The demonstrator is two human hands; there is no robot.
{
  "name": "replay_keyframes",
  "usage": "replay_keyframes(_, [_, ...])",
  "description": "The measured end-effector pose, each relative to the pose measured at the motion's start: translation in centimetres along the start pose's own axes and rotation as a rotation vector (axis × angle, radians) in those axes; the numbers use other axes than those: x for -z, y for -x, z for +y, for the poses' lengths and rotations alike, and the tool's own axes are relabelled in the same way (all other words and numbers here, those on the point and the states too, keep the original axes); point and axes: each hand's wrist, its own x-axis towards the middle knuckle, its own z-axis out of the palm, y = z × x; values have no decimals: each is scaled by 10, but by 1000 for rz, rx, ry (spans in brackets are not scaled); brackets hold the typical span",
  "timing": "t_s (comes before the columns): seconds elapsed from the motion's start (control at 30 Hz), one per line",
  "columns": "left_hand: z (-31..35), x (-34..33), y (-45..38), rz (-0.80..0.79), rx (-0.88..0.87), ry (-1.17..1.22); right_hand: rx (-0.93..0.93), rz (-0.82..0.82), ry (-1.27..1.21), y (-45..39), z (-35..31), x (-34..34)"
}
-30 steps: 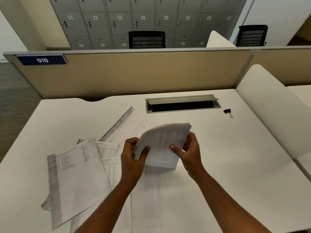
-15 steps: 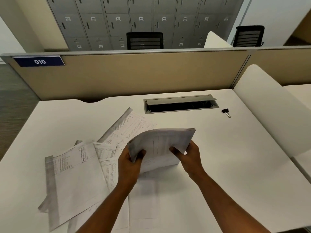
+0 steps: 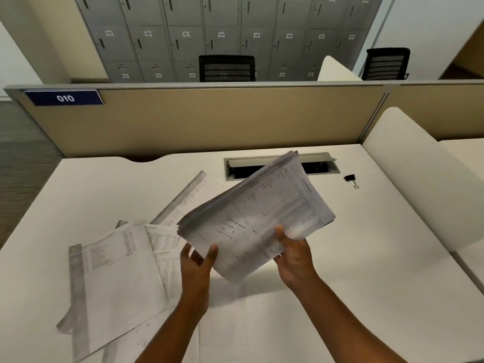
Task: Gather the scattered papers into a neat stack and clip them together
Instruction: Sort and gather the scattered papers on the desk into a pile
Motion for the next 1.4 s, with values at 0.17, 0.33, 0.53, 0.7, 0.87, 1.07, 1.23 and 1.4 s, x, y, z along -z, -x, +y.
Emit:
replay_keyframes(0.17, [16,3,-7,-27,-105,-28,-115,-41,-31,7,3,4])
replay_keyframes(0.33, [36,28,-16,-57,-223,-130,7,-22,152,-15,-54,34])
replay_keyframes(0.53, [37,22,-9,-49,-349,-390,190,-234,753,-18,-74,39])
replay_keyframes(0.7, [30,7,8,11,-395,-400,402,15,724,-6,-36,26])
replay_keyframes(0.87, [29,17,9,76,-479,-362,548,12,801,8,-15,20])
replay_keyframes(1.07, [22,13,1,17,-455,-390,500,95,868,3,-9,29])
replay_keyframes(1.23, [20,12,-9,66,-476,-357,554,70,845,-2,-15,28])
replay_keyframes(1.4, [20,14,-10,2,-608,-379,909,-56,1245,-3,-23,39])
